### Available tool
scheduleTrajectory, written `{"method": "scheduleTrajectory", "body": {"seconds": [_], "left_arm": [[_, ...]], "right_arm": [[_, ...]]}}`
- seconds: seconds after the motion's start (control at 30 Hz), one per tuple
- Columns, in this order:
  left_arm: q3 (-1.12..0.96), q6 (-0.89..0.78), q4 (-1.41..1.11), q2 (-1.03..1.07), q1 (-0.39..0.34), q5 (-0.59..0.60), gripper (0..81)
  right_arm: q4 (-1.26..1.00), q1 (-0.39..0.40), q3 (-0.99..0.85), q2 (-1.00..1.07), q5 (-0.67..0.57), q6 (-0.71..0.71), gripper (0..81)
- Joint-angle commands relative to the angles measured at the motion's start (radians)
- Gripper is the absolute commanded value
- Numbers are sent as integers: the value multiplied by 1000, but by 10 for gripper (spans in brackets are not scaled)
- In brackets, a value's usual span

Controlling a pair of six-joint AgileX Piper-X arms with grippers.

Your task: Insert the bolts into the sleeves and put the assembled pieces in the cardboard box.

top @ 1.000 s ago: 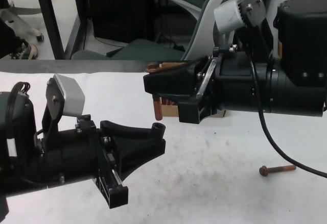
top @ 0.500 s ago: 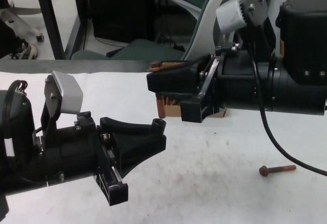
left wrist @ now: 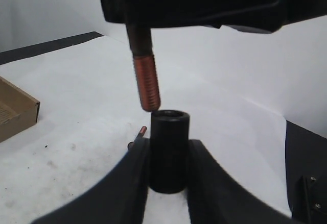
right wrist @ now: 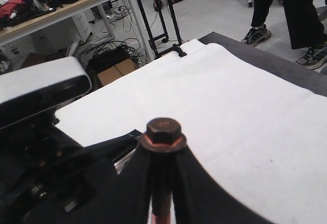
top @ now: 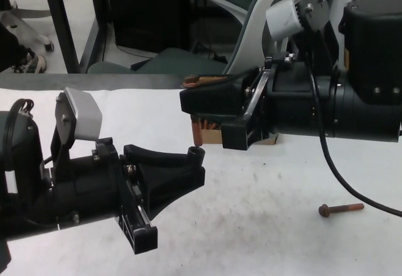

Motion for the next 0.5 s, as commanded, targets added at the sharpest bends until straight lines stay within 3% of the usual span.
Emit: {"method": "scheduleTrajectory", "body": {"seconds": [0.0,0.47], "left_arm": [[-5,0,-43,-6,-4,4,8],[-5,-46,-43,-6,1,-46,8]], "right_arm": [[-4,13,-13,-3,-11,6,2],[25,19,-13,-3,-11,6,2]]}}
